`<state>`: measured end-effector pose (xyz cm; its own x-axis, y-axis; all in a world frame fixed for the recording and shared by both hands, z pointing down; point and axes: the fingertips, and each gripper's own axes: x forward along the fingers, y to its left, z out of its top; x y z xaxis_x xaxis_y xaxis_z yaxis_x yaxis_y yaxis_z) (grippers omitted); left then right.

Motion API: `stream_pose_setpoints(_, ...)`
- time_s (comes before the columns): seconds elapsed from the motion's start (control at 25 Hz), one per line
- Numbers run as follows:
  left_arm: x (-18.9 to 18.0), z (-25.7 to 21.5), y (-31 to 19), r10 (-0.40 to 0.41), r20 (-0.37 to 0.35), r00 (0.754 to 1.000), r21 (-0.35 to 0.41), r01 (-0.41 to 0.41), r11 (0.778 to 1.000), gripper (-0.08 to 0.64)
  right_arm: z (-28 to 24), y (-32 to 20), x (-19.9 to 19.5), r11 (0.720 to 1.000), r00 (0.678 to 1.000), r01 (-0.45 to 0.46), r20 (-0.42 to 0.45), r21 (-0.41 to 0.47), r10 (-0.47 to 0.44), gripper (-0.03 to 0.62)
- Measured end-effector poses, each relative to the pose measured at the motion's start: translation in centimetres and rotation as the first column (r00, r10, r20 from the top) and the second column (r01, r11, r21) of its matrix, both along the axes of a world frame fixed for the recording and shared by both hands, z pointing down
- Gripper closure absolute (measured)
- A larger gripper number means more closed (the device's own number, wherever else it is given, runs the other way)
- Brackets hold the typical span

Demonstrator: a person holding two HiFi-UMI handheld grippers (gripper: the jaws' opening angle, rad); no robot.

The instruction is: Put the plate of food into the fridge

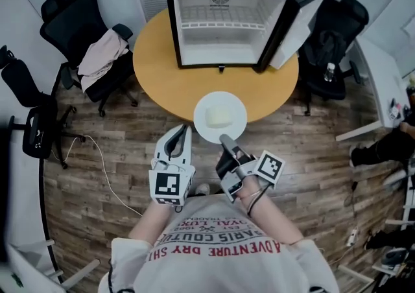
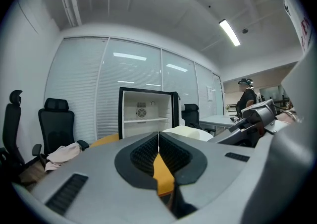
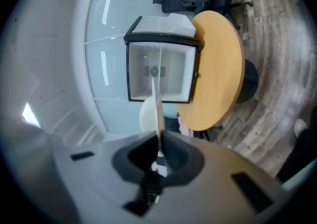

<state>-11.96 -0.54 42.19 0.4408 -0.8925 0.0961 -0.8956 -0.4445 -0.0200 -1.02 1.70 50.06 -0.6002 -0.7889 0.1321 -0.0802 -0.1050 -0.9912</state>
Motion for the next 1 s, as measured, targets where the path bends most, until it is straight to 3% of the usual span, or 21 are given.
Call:
stream_pose_setpoints(0.44, 1.3, 1.6, -8.3, -0.039, 0.012, 0.999, -0.022, 0.039, 0.999, 0.531, 1.6, -8.9, 1.1, 0.997, 0.997, 0.070, -0.022, -0.039, -0.071, 0.555)
stream_pose_setpoints(1.0, 7.6, 0.9, -20.6, -0.148, 0.007, 0.989, 0.002, 0.148, 0.989, 0.531, 0.0, -22.1, 7.8, 0.985, 0.985, 0.171, -0.018, 0.006, -0.171, 0.555)
